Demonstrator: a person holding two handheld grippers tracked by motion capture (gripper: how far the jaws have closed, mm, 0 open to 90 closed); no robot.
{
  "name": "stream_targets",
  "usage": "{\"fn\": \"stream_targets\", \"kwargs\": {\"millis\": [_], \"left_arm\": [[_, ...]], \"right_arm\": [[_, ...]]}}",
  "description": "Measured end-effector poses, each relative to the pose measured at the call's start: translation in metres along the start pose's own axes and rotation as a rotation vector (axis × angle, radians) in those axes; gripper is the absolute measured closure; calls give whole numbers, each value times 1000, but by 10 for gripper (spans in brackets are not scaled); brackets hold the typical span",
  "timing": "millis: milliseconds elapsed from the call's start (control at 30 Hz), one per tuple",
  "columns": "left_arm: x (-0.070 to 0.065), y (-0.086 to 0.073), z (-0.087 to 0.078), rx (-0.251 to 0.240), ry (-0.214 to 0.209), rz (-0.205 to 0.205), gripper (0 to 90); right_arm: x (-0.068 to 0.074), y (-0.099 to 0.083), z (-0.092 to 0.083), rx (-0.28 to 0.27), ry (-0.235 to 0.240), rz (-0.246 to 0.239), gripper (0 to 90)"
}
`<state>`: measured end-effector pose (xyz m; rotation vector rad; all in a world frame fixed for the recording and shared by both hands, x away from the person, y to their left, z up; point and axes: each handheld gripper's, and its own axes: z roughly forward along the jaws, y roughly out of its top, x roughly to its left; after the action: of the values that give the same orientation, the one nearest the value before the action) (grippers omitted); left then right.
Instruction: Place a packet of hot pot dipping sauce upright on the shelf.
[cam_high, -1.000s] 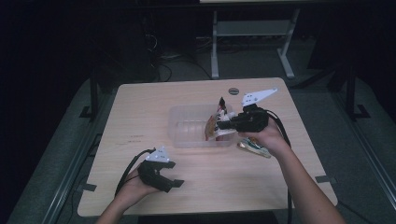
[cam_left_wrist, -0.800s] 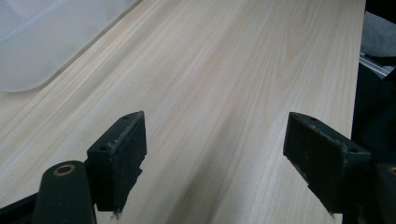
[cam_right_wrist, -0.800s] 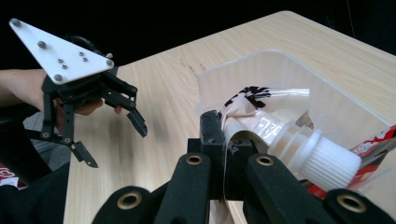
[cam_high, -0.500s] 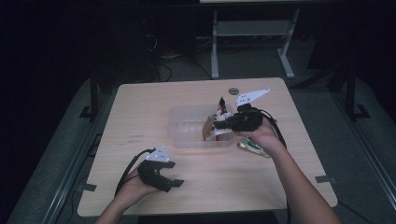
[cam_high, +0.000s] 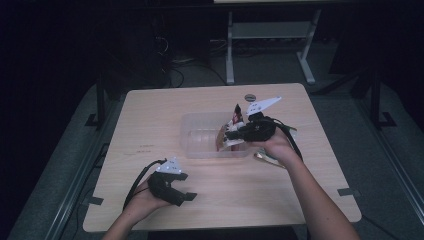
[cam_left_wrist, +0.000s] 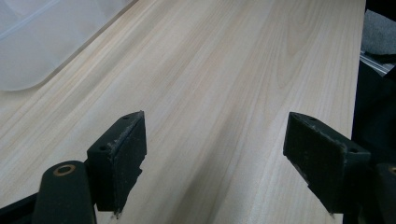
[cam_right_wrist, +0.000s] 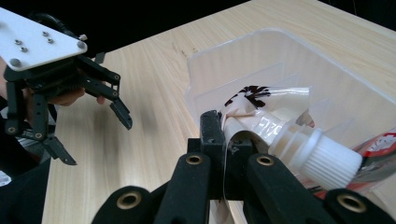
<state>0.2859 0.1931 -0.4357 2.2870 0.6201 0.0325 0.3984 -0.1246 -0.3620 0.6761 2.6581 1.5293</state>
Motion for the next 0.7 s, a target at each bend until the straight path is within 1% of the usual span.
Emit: {"fn": "stream_targets", "kwargs": {"millis": [100,200,233,500,700], "left_arm": [[0,0,0,1,1,-1,210],[1,0,0,8,1,9,210],[0,0,0,6,1,7,210],[0,0,0,7,1,5,210],[0,0,1,8,1,7,210]], "right_arm": [[-2,-1,4,4,-3,2,895],[-4,-2,7,11,-8,7,894],[-4,-3,8,16,-9,16,894],[-8,-5,18,35,-23,16,892],[-9,-5,22,38,-31,20,891]]}}
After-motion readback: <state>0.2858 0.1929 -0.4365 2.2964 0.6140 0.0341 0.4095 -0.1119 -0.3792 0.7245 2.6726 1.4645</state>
